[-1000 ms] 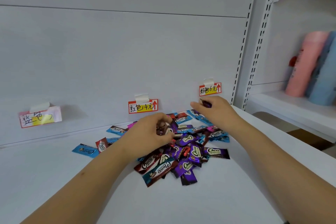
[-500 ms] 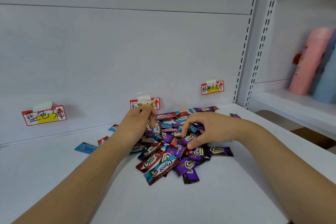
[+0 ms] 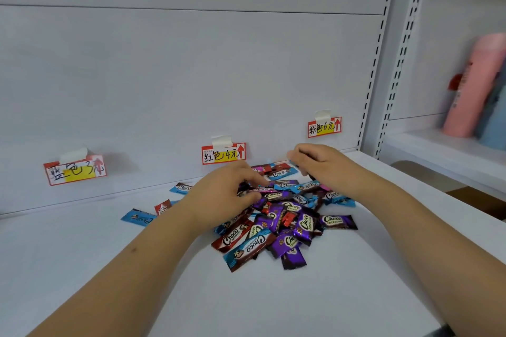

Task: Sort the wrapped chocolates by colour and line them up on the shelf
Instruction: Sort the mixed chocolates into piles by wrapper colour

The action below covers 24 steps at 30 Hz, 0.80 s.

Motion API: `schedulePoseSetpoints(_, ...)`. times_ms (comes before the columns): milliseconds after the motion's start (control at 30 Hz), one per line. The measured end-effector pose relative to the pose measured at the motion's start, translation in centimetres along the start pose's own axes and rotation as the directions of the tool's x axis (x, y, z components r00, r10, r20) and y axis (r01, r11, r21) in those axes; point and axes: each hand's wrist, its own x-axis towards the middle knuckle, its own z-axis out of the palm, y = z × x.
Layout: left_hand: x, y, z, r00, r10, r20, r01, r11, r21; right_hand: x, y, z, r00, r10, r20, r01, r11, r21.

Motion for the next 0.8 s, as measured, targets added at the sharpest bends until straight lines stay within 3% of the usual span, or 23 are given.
schedulePoseSetpoints(233, -0.3, 0.1, -0.4, 0.986, -0.056, 0.16, 0.042, 0.995, 0.091, -0.6, -0.1, 0.1, 0.993, -0.002, 0.121, -0.002, 0.999, 0.033)
schedulePoseSetpoints(433, -0.3, 0.3, -0.2, 0.992, -0.04, 0.121, 0.028, 0.995, 0.097, -1.0, -1.2, -0.1, 0.982, 0.034, 0.185, -0.044, 0.998, 0.054)
schedulePoseSetpoints(567, -0.2, 0.5, 0.3, 0.998, -0.025, 0.052, 0.02, 0.995, 0.095, -1.7, -1.7, -0.9, 0.948, -0.063, 0.313, 0.03, 0.994, 0.109)
schedulePoseSetpoints(667, 0.1, 0.7, 0.6, 0.996, 0.003, -0.085, 0.008, 0.992, 0.129, -1.9, -1.9, -1.7, 0.902, -0.03, 0.431, 0.002, 0.998, 0.065)
schedulePoseSetpoints(733, 0.4, 0.7, 0.5, 0.973, -0.006, -0.231, 0.013, 0.999, 0.032, -2.1, -1.9, -2.2, 0.852, -0.002, 0.523, 0.003, 1.0, -0.001)
schedulePoseSetpoints(800, 0.6, 1.1, 0.2, 0.935, -0.08, -0.346, 0.022, 0.985, -0.169, -2.2, -1.9, -2.5, 0.793, 0.032, 0.608, 0.015, 0.997, -0.072)
